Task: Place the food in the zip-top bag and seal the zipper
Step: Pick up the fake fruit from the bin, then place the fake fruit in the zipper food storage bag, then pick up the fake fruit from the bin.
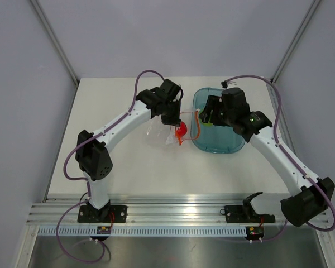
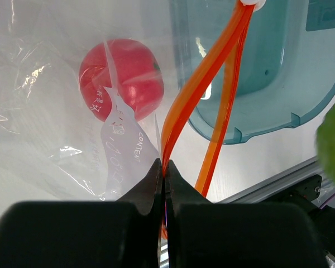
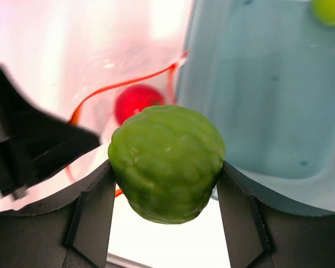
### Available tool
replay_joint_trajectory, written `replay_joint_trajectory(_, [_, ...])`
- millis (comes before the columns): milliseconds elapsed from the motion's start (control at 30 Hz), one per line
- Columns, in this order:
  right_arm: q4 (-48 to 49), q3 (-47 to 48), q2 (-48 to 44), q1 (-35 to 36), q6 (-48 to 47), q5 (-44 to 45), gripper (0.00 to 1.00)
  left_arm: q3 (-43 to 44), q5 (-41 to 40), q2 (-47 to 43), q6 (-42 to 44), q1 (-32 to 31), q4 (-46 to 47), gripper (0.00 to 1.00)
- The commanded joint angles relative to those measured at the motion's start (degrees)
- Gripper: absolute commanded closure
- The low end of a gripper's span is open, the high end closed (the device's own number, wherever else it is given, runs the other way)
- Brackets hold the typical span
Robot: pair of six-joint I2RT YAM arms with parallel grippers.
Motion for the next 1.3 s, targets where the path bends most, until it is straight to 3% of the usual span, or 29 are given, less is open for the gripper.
replay_joint_trajectory(0, [1.59,-2.3,0.11,3.41,4.4,-4.74,0.55,2.78,0.91,0.75,0.86,0.41,1.43,1.0])
replay_joint_trajectory(133, [6.59,-2.3,6.77,5.09,6.42,-5.54,0.55,3.22,1.97,0.93,0.34,0.41,1.43,1.0])
replay_joint_trajectory(167, [7.57,-2.04,7.84,5.44,6.51,-7.37,0.5,3.13,2.14,0.76,0.16,0.41,1.52,1.0])
replay_joint_trajectory(300, [6.7,2.17,12.68,6.23,4.94,-8.09,0.14,2.69,2.67,0.32,-0.1,0.41,1.87,1.0])
replay_joint_trajectory(367, [5.65,3.41,12.78,6.23,4.06,-7.04,0.03,2.86,2.67,0.23,-0.02,0.41,1.7,1.0])
replay_joint_trajectory(467, [3.72,4.72,11.37,6.14,2.39,-2.74,0.01,3.31,2.76,0.14,0.07,0.59,1.52,1.0])
replay_joint_trajectory(567, [1.51,5.43,9.7,5.18,1.42,2.62,0.06,3.48,2.93,0.14,0.25,0.76,1.52,1.0])
replay_joint_trajectory(667, [2.12,3.59,7.77,-1.57,1.77,0.71,0.17,2.96,2.5,-0.56,0.34,0.94,1.34,1.0])
replay_joint_trajectory(767, [2.49,2.88,8.63,-8.08,0.37,2.1,0.2,1.46,2.32,-1.27,0.07,1.2,1.87,1.0])
replay_joint_trajectory(967, [-0.33,13.41,24.0,-12.05,-4.38,10.45,0.04,1.11,2.41,-1.53,-0.1,1.29,2.04,1.0])
replay_joint_trajectory(1100, [-2.17,21.15,35.33,-14.16,-5.87,12.03,0.01,1.37,2.41,-1.53,0.25,1.29,1.52,1.0])
replay_joint_trajectory(1267, [-3.59,29.59,43.08,-15.56,-7.72,15.73,0.01,1.55,2.32,-1.62,0.42,1.29,1.34,1.0])
